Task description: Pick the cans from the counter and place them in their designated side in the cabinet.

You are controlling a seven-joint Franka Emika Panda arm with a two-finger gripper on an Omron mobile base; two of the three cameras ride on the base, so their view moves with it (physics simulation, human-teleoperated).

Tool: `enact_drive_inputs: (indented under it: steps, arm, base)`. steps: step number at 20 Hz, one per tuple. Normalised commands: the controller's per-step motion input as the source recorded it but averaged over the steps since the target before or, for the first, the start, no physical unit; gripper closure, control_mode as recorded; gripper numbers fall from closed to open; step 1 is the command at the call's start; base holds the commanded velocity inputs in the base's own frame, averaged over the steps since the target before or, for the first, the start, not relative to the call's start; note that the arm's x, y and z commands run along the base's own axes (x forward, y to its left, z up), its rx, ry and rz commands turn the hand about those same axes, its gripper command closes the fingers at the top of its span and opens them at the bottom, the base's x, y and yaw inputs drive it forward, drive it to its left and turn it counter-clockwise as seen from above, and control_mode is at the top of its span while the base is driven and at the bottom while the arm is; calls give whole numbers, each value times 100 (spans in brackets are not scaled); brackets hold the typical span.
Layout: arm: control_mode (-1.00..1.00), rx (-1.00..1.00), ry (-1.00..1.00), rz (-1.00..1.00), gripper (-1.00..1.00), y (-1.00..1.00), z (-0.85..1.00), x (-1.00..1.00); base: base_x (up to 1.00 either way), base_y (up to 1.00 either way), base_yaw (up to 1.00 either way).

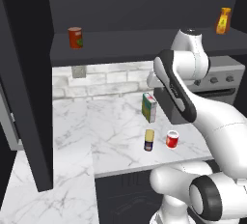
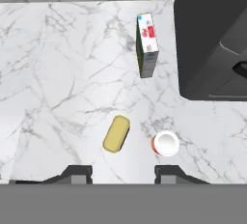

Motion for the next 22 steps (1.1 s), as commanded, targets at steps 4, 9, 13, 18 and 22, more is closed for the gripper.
enact_drive_inputs:
  steps: [4,9,13,18,22]
  arm:
    - [-100,0,0,0,-100,0,0,-3]
    - [-100,1,0,0,-100,0,0,-9]
    - [-100,1,0,-1,-100,0,0,-9]
    - [-100,0,0,-5,-100,0,0,-8]
    - [-100,0,0,-7,-100,4,0,-12]
  base:
    - [0,0,0]
    - [0,0,0]
    - [0,0,0]
    - [0,0,0]
    - [0,0,0]
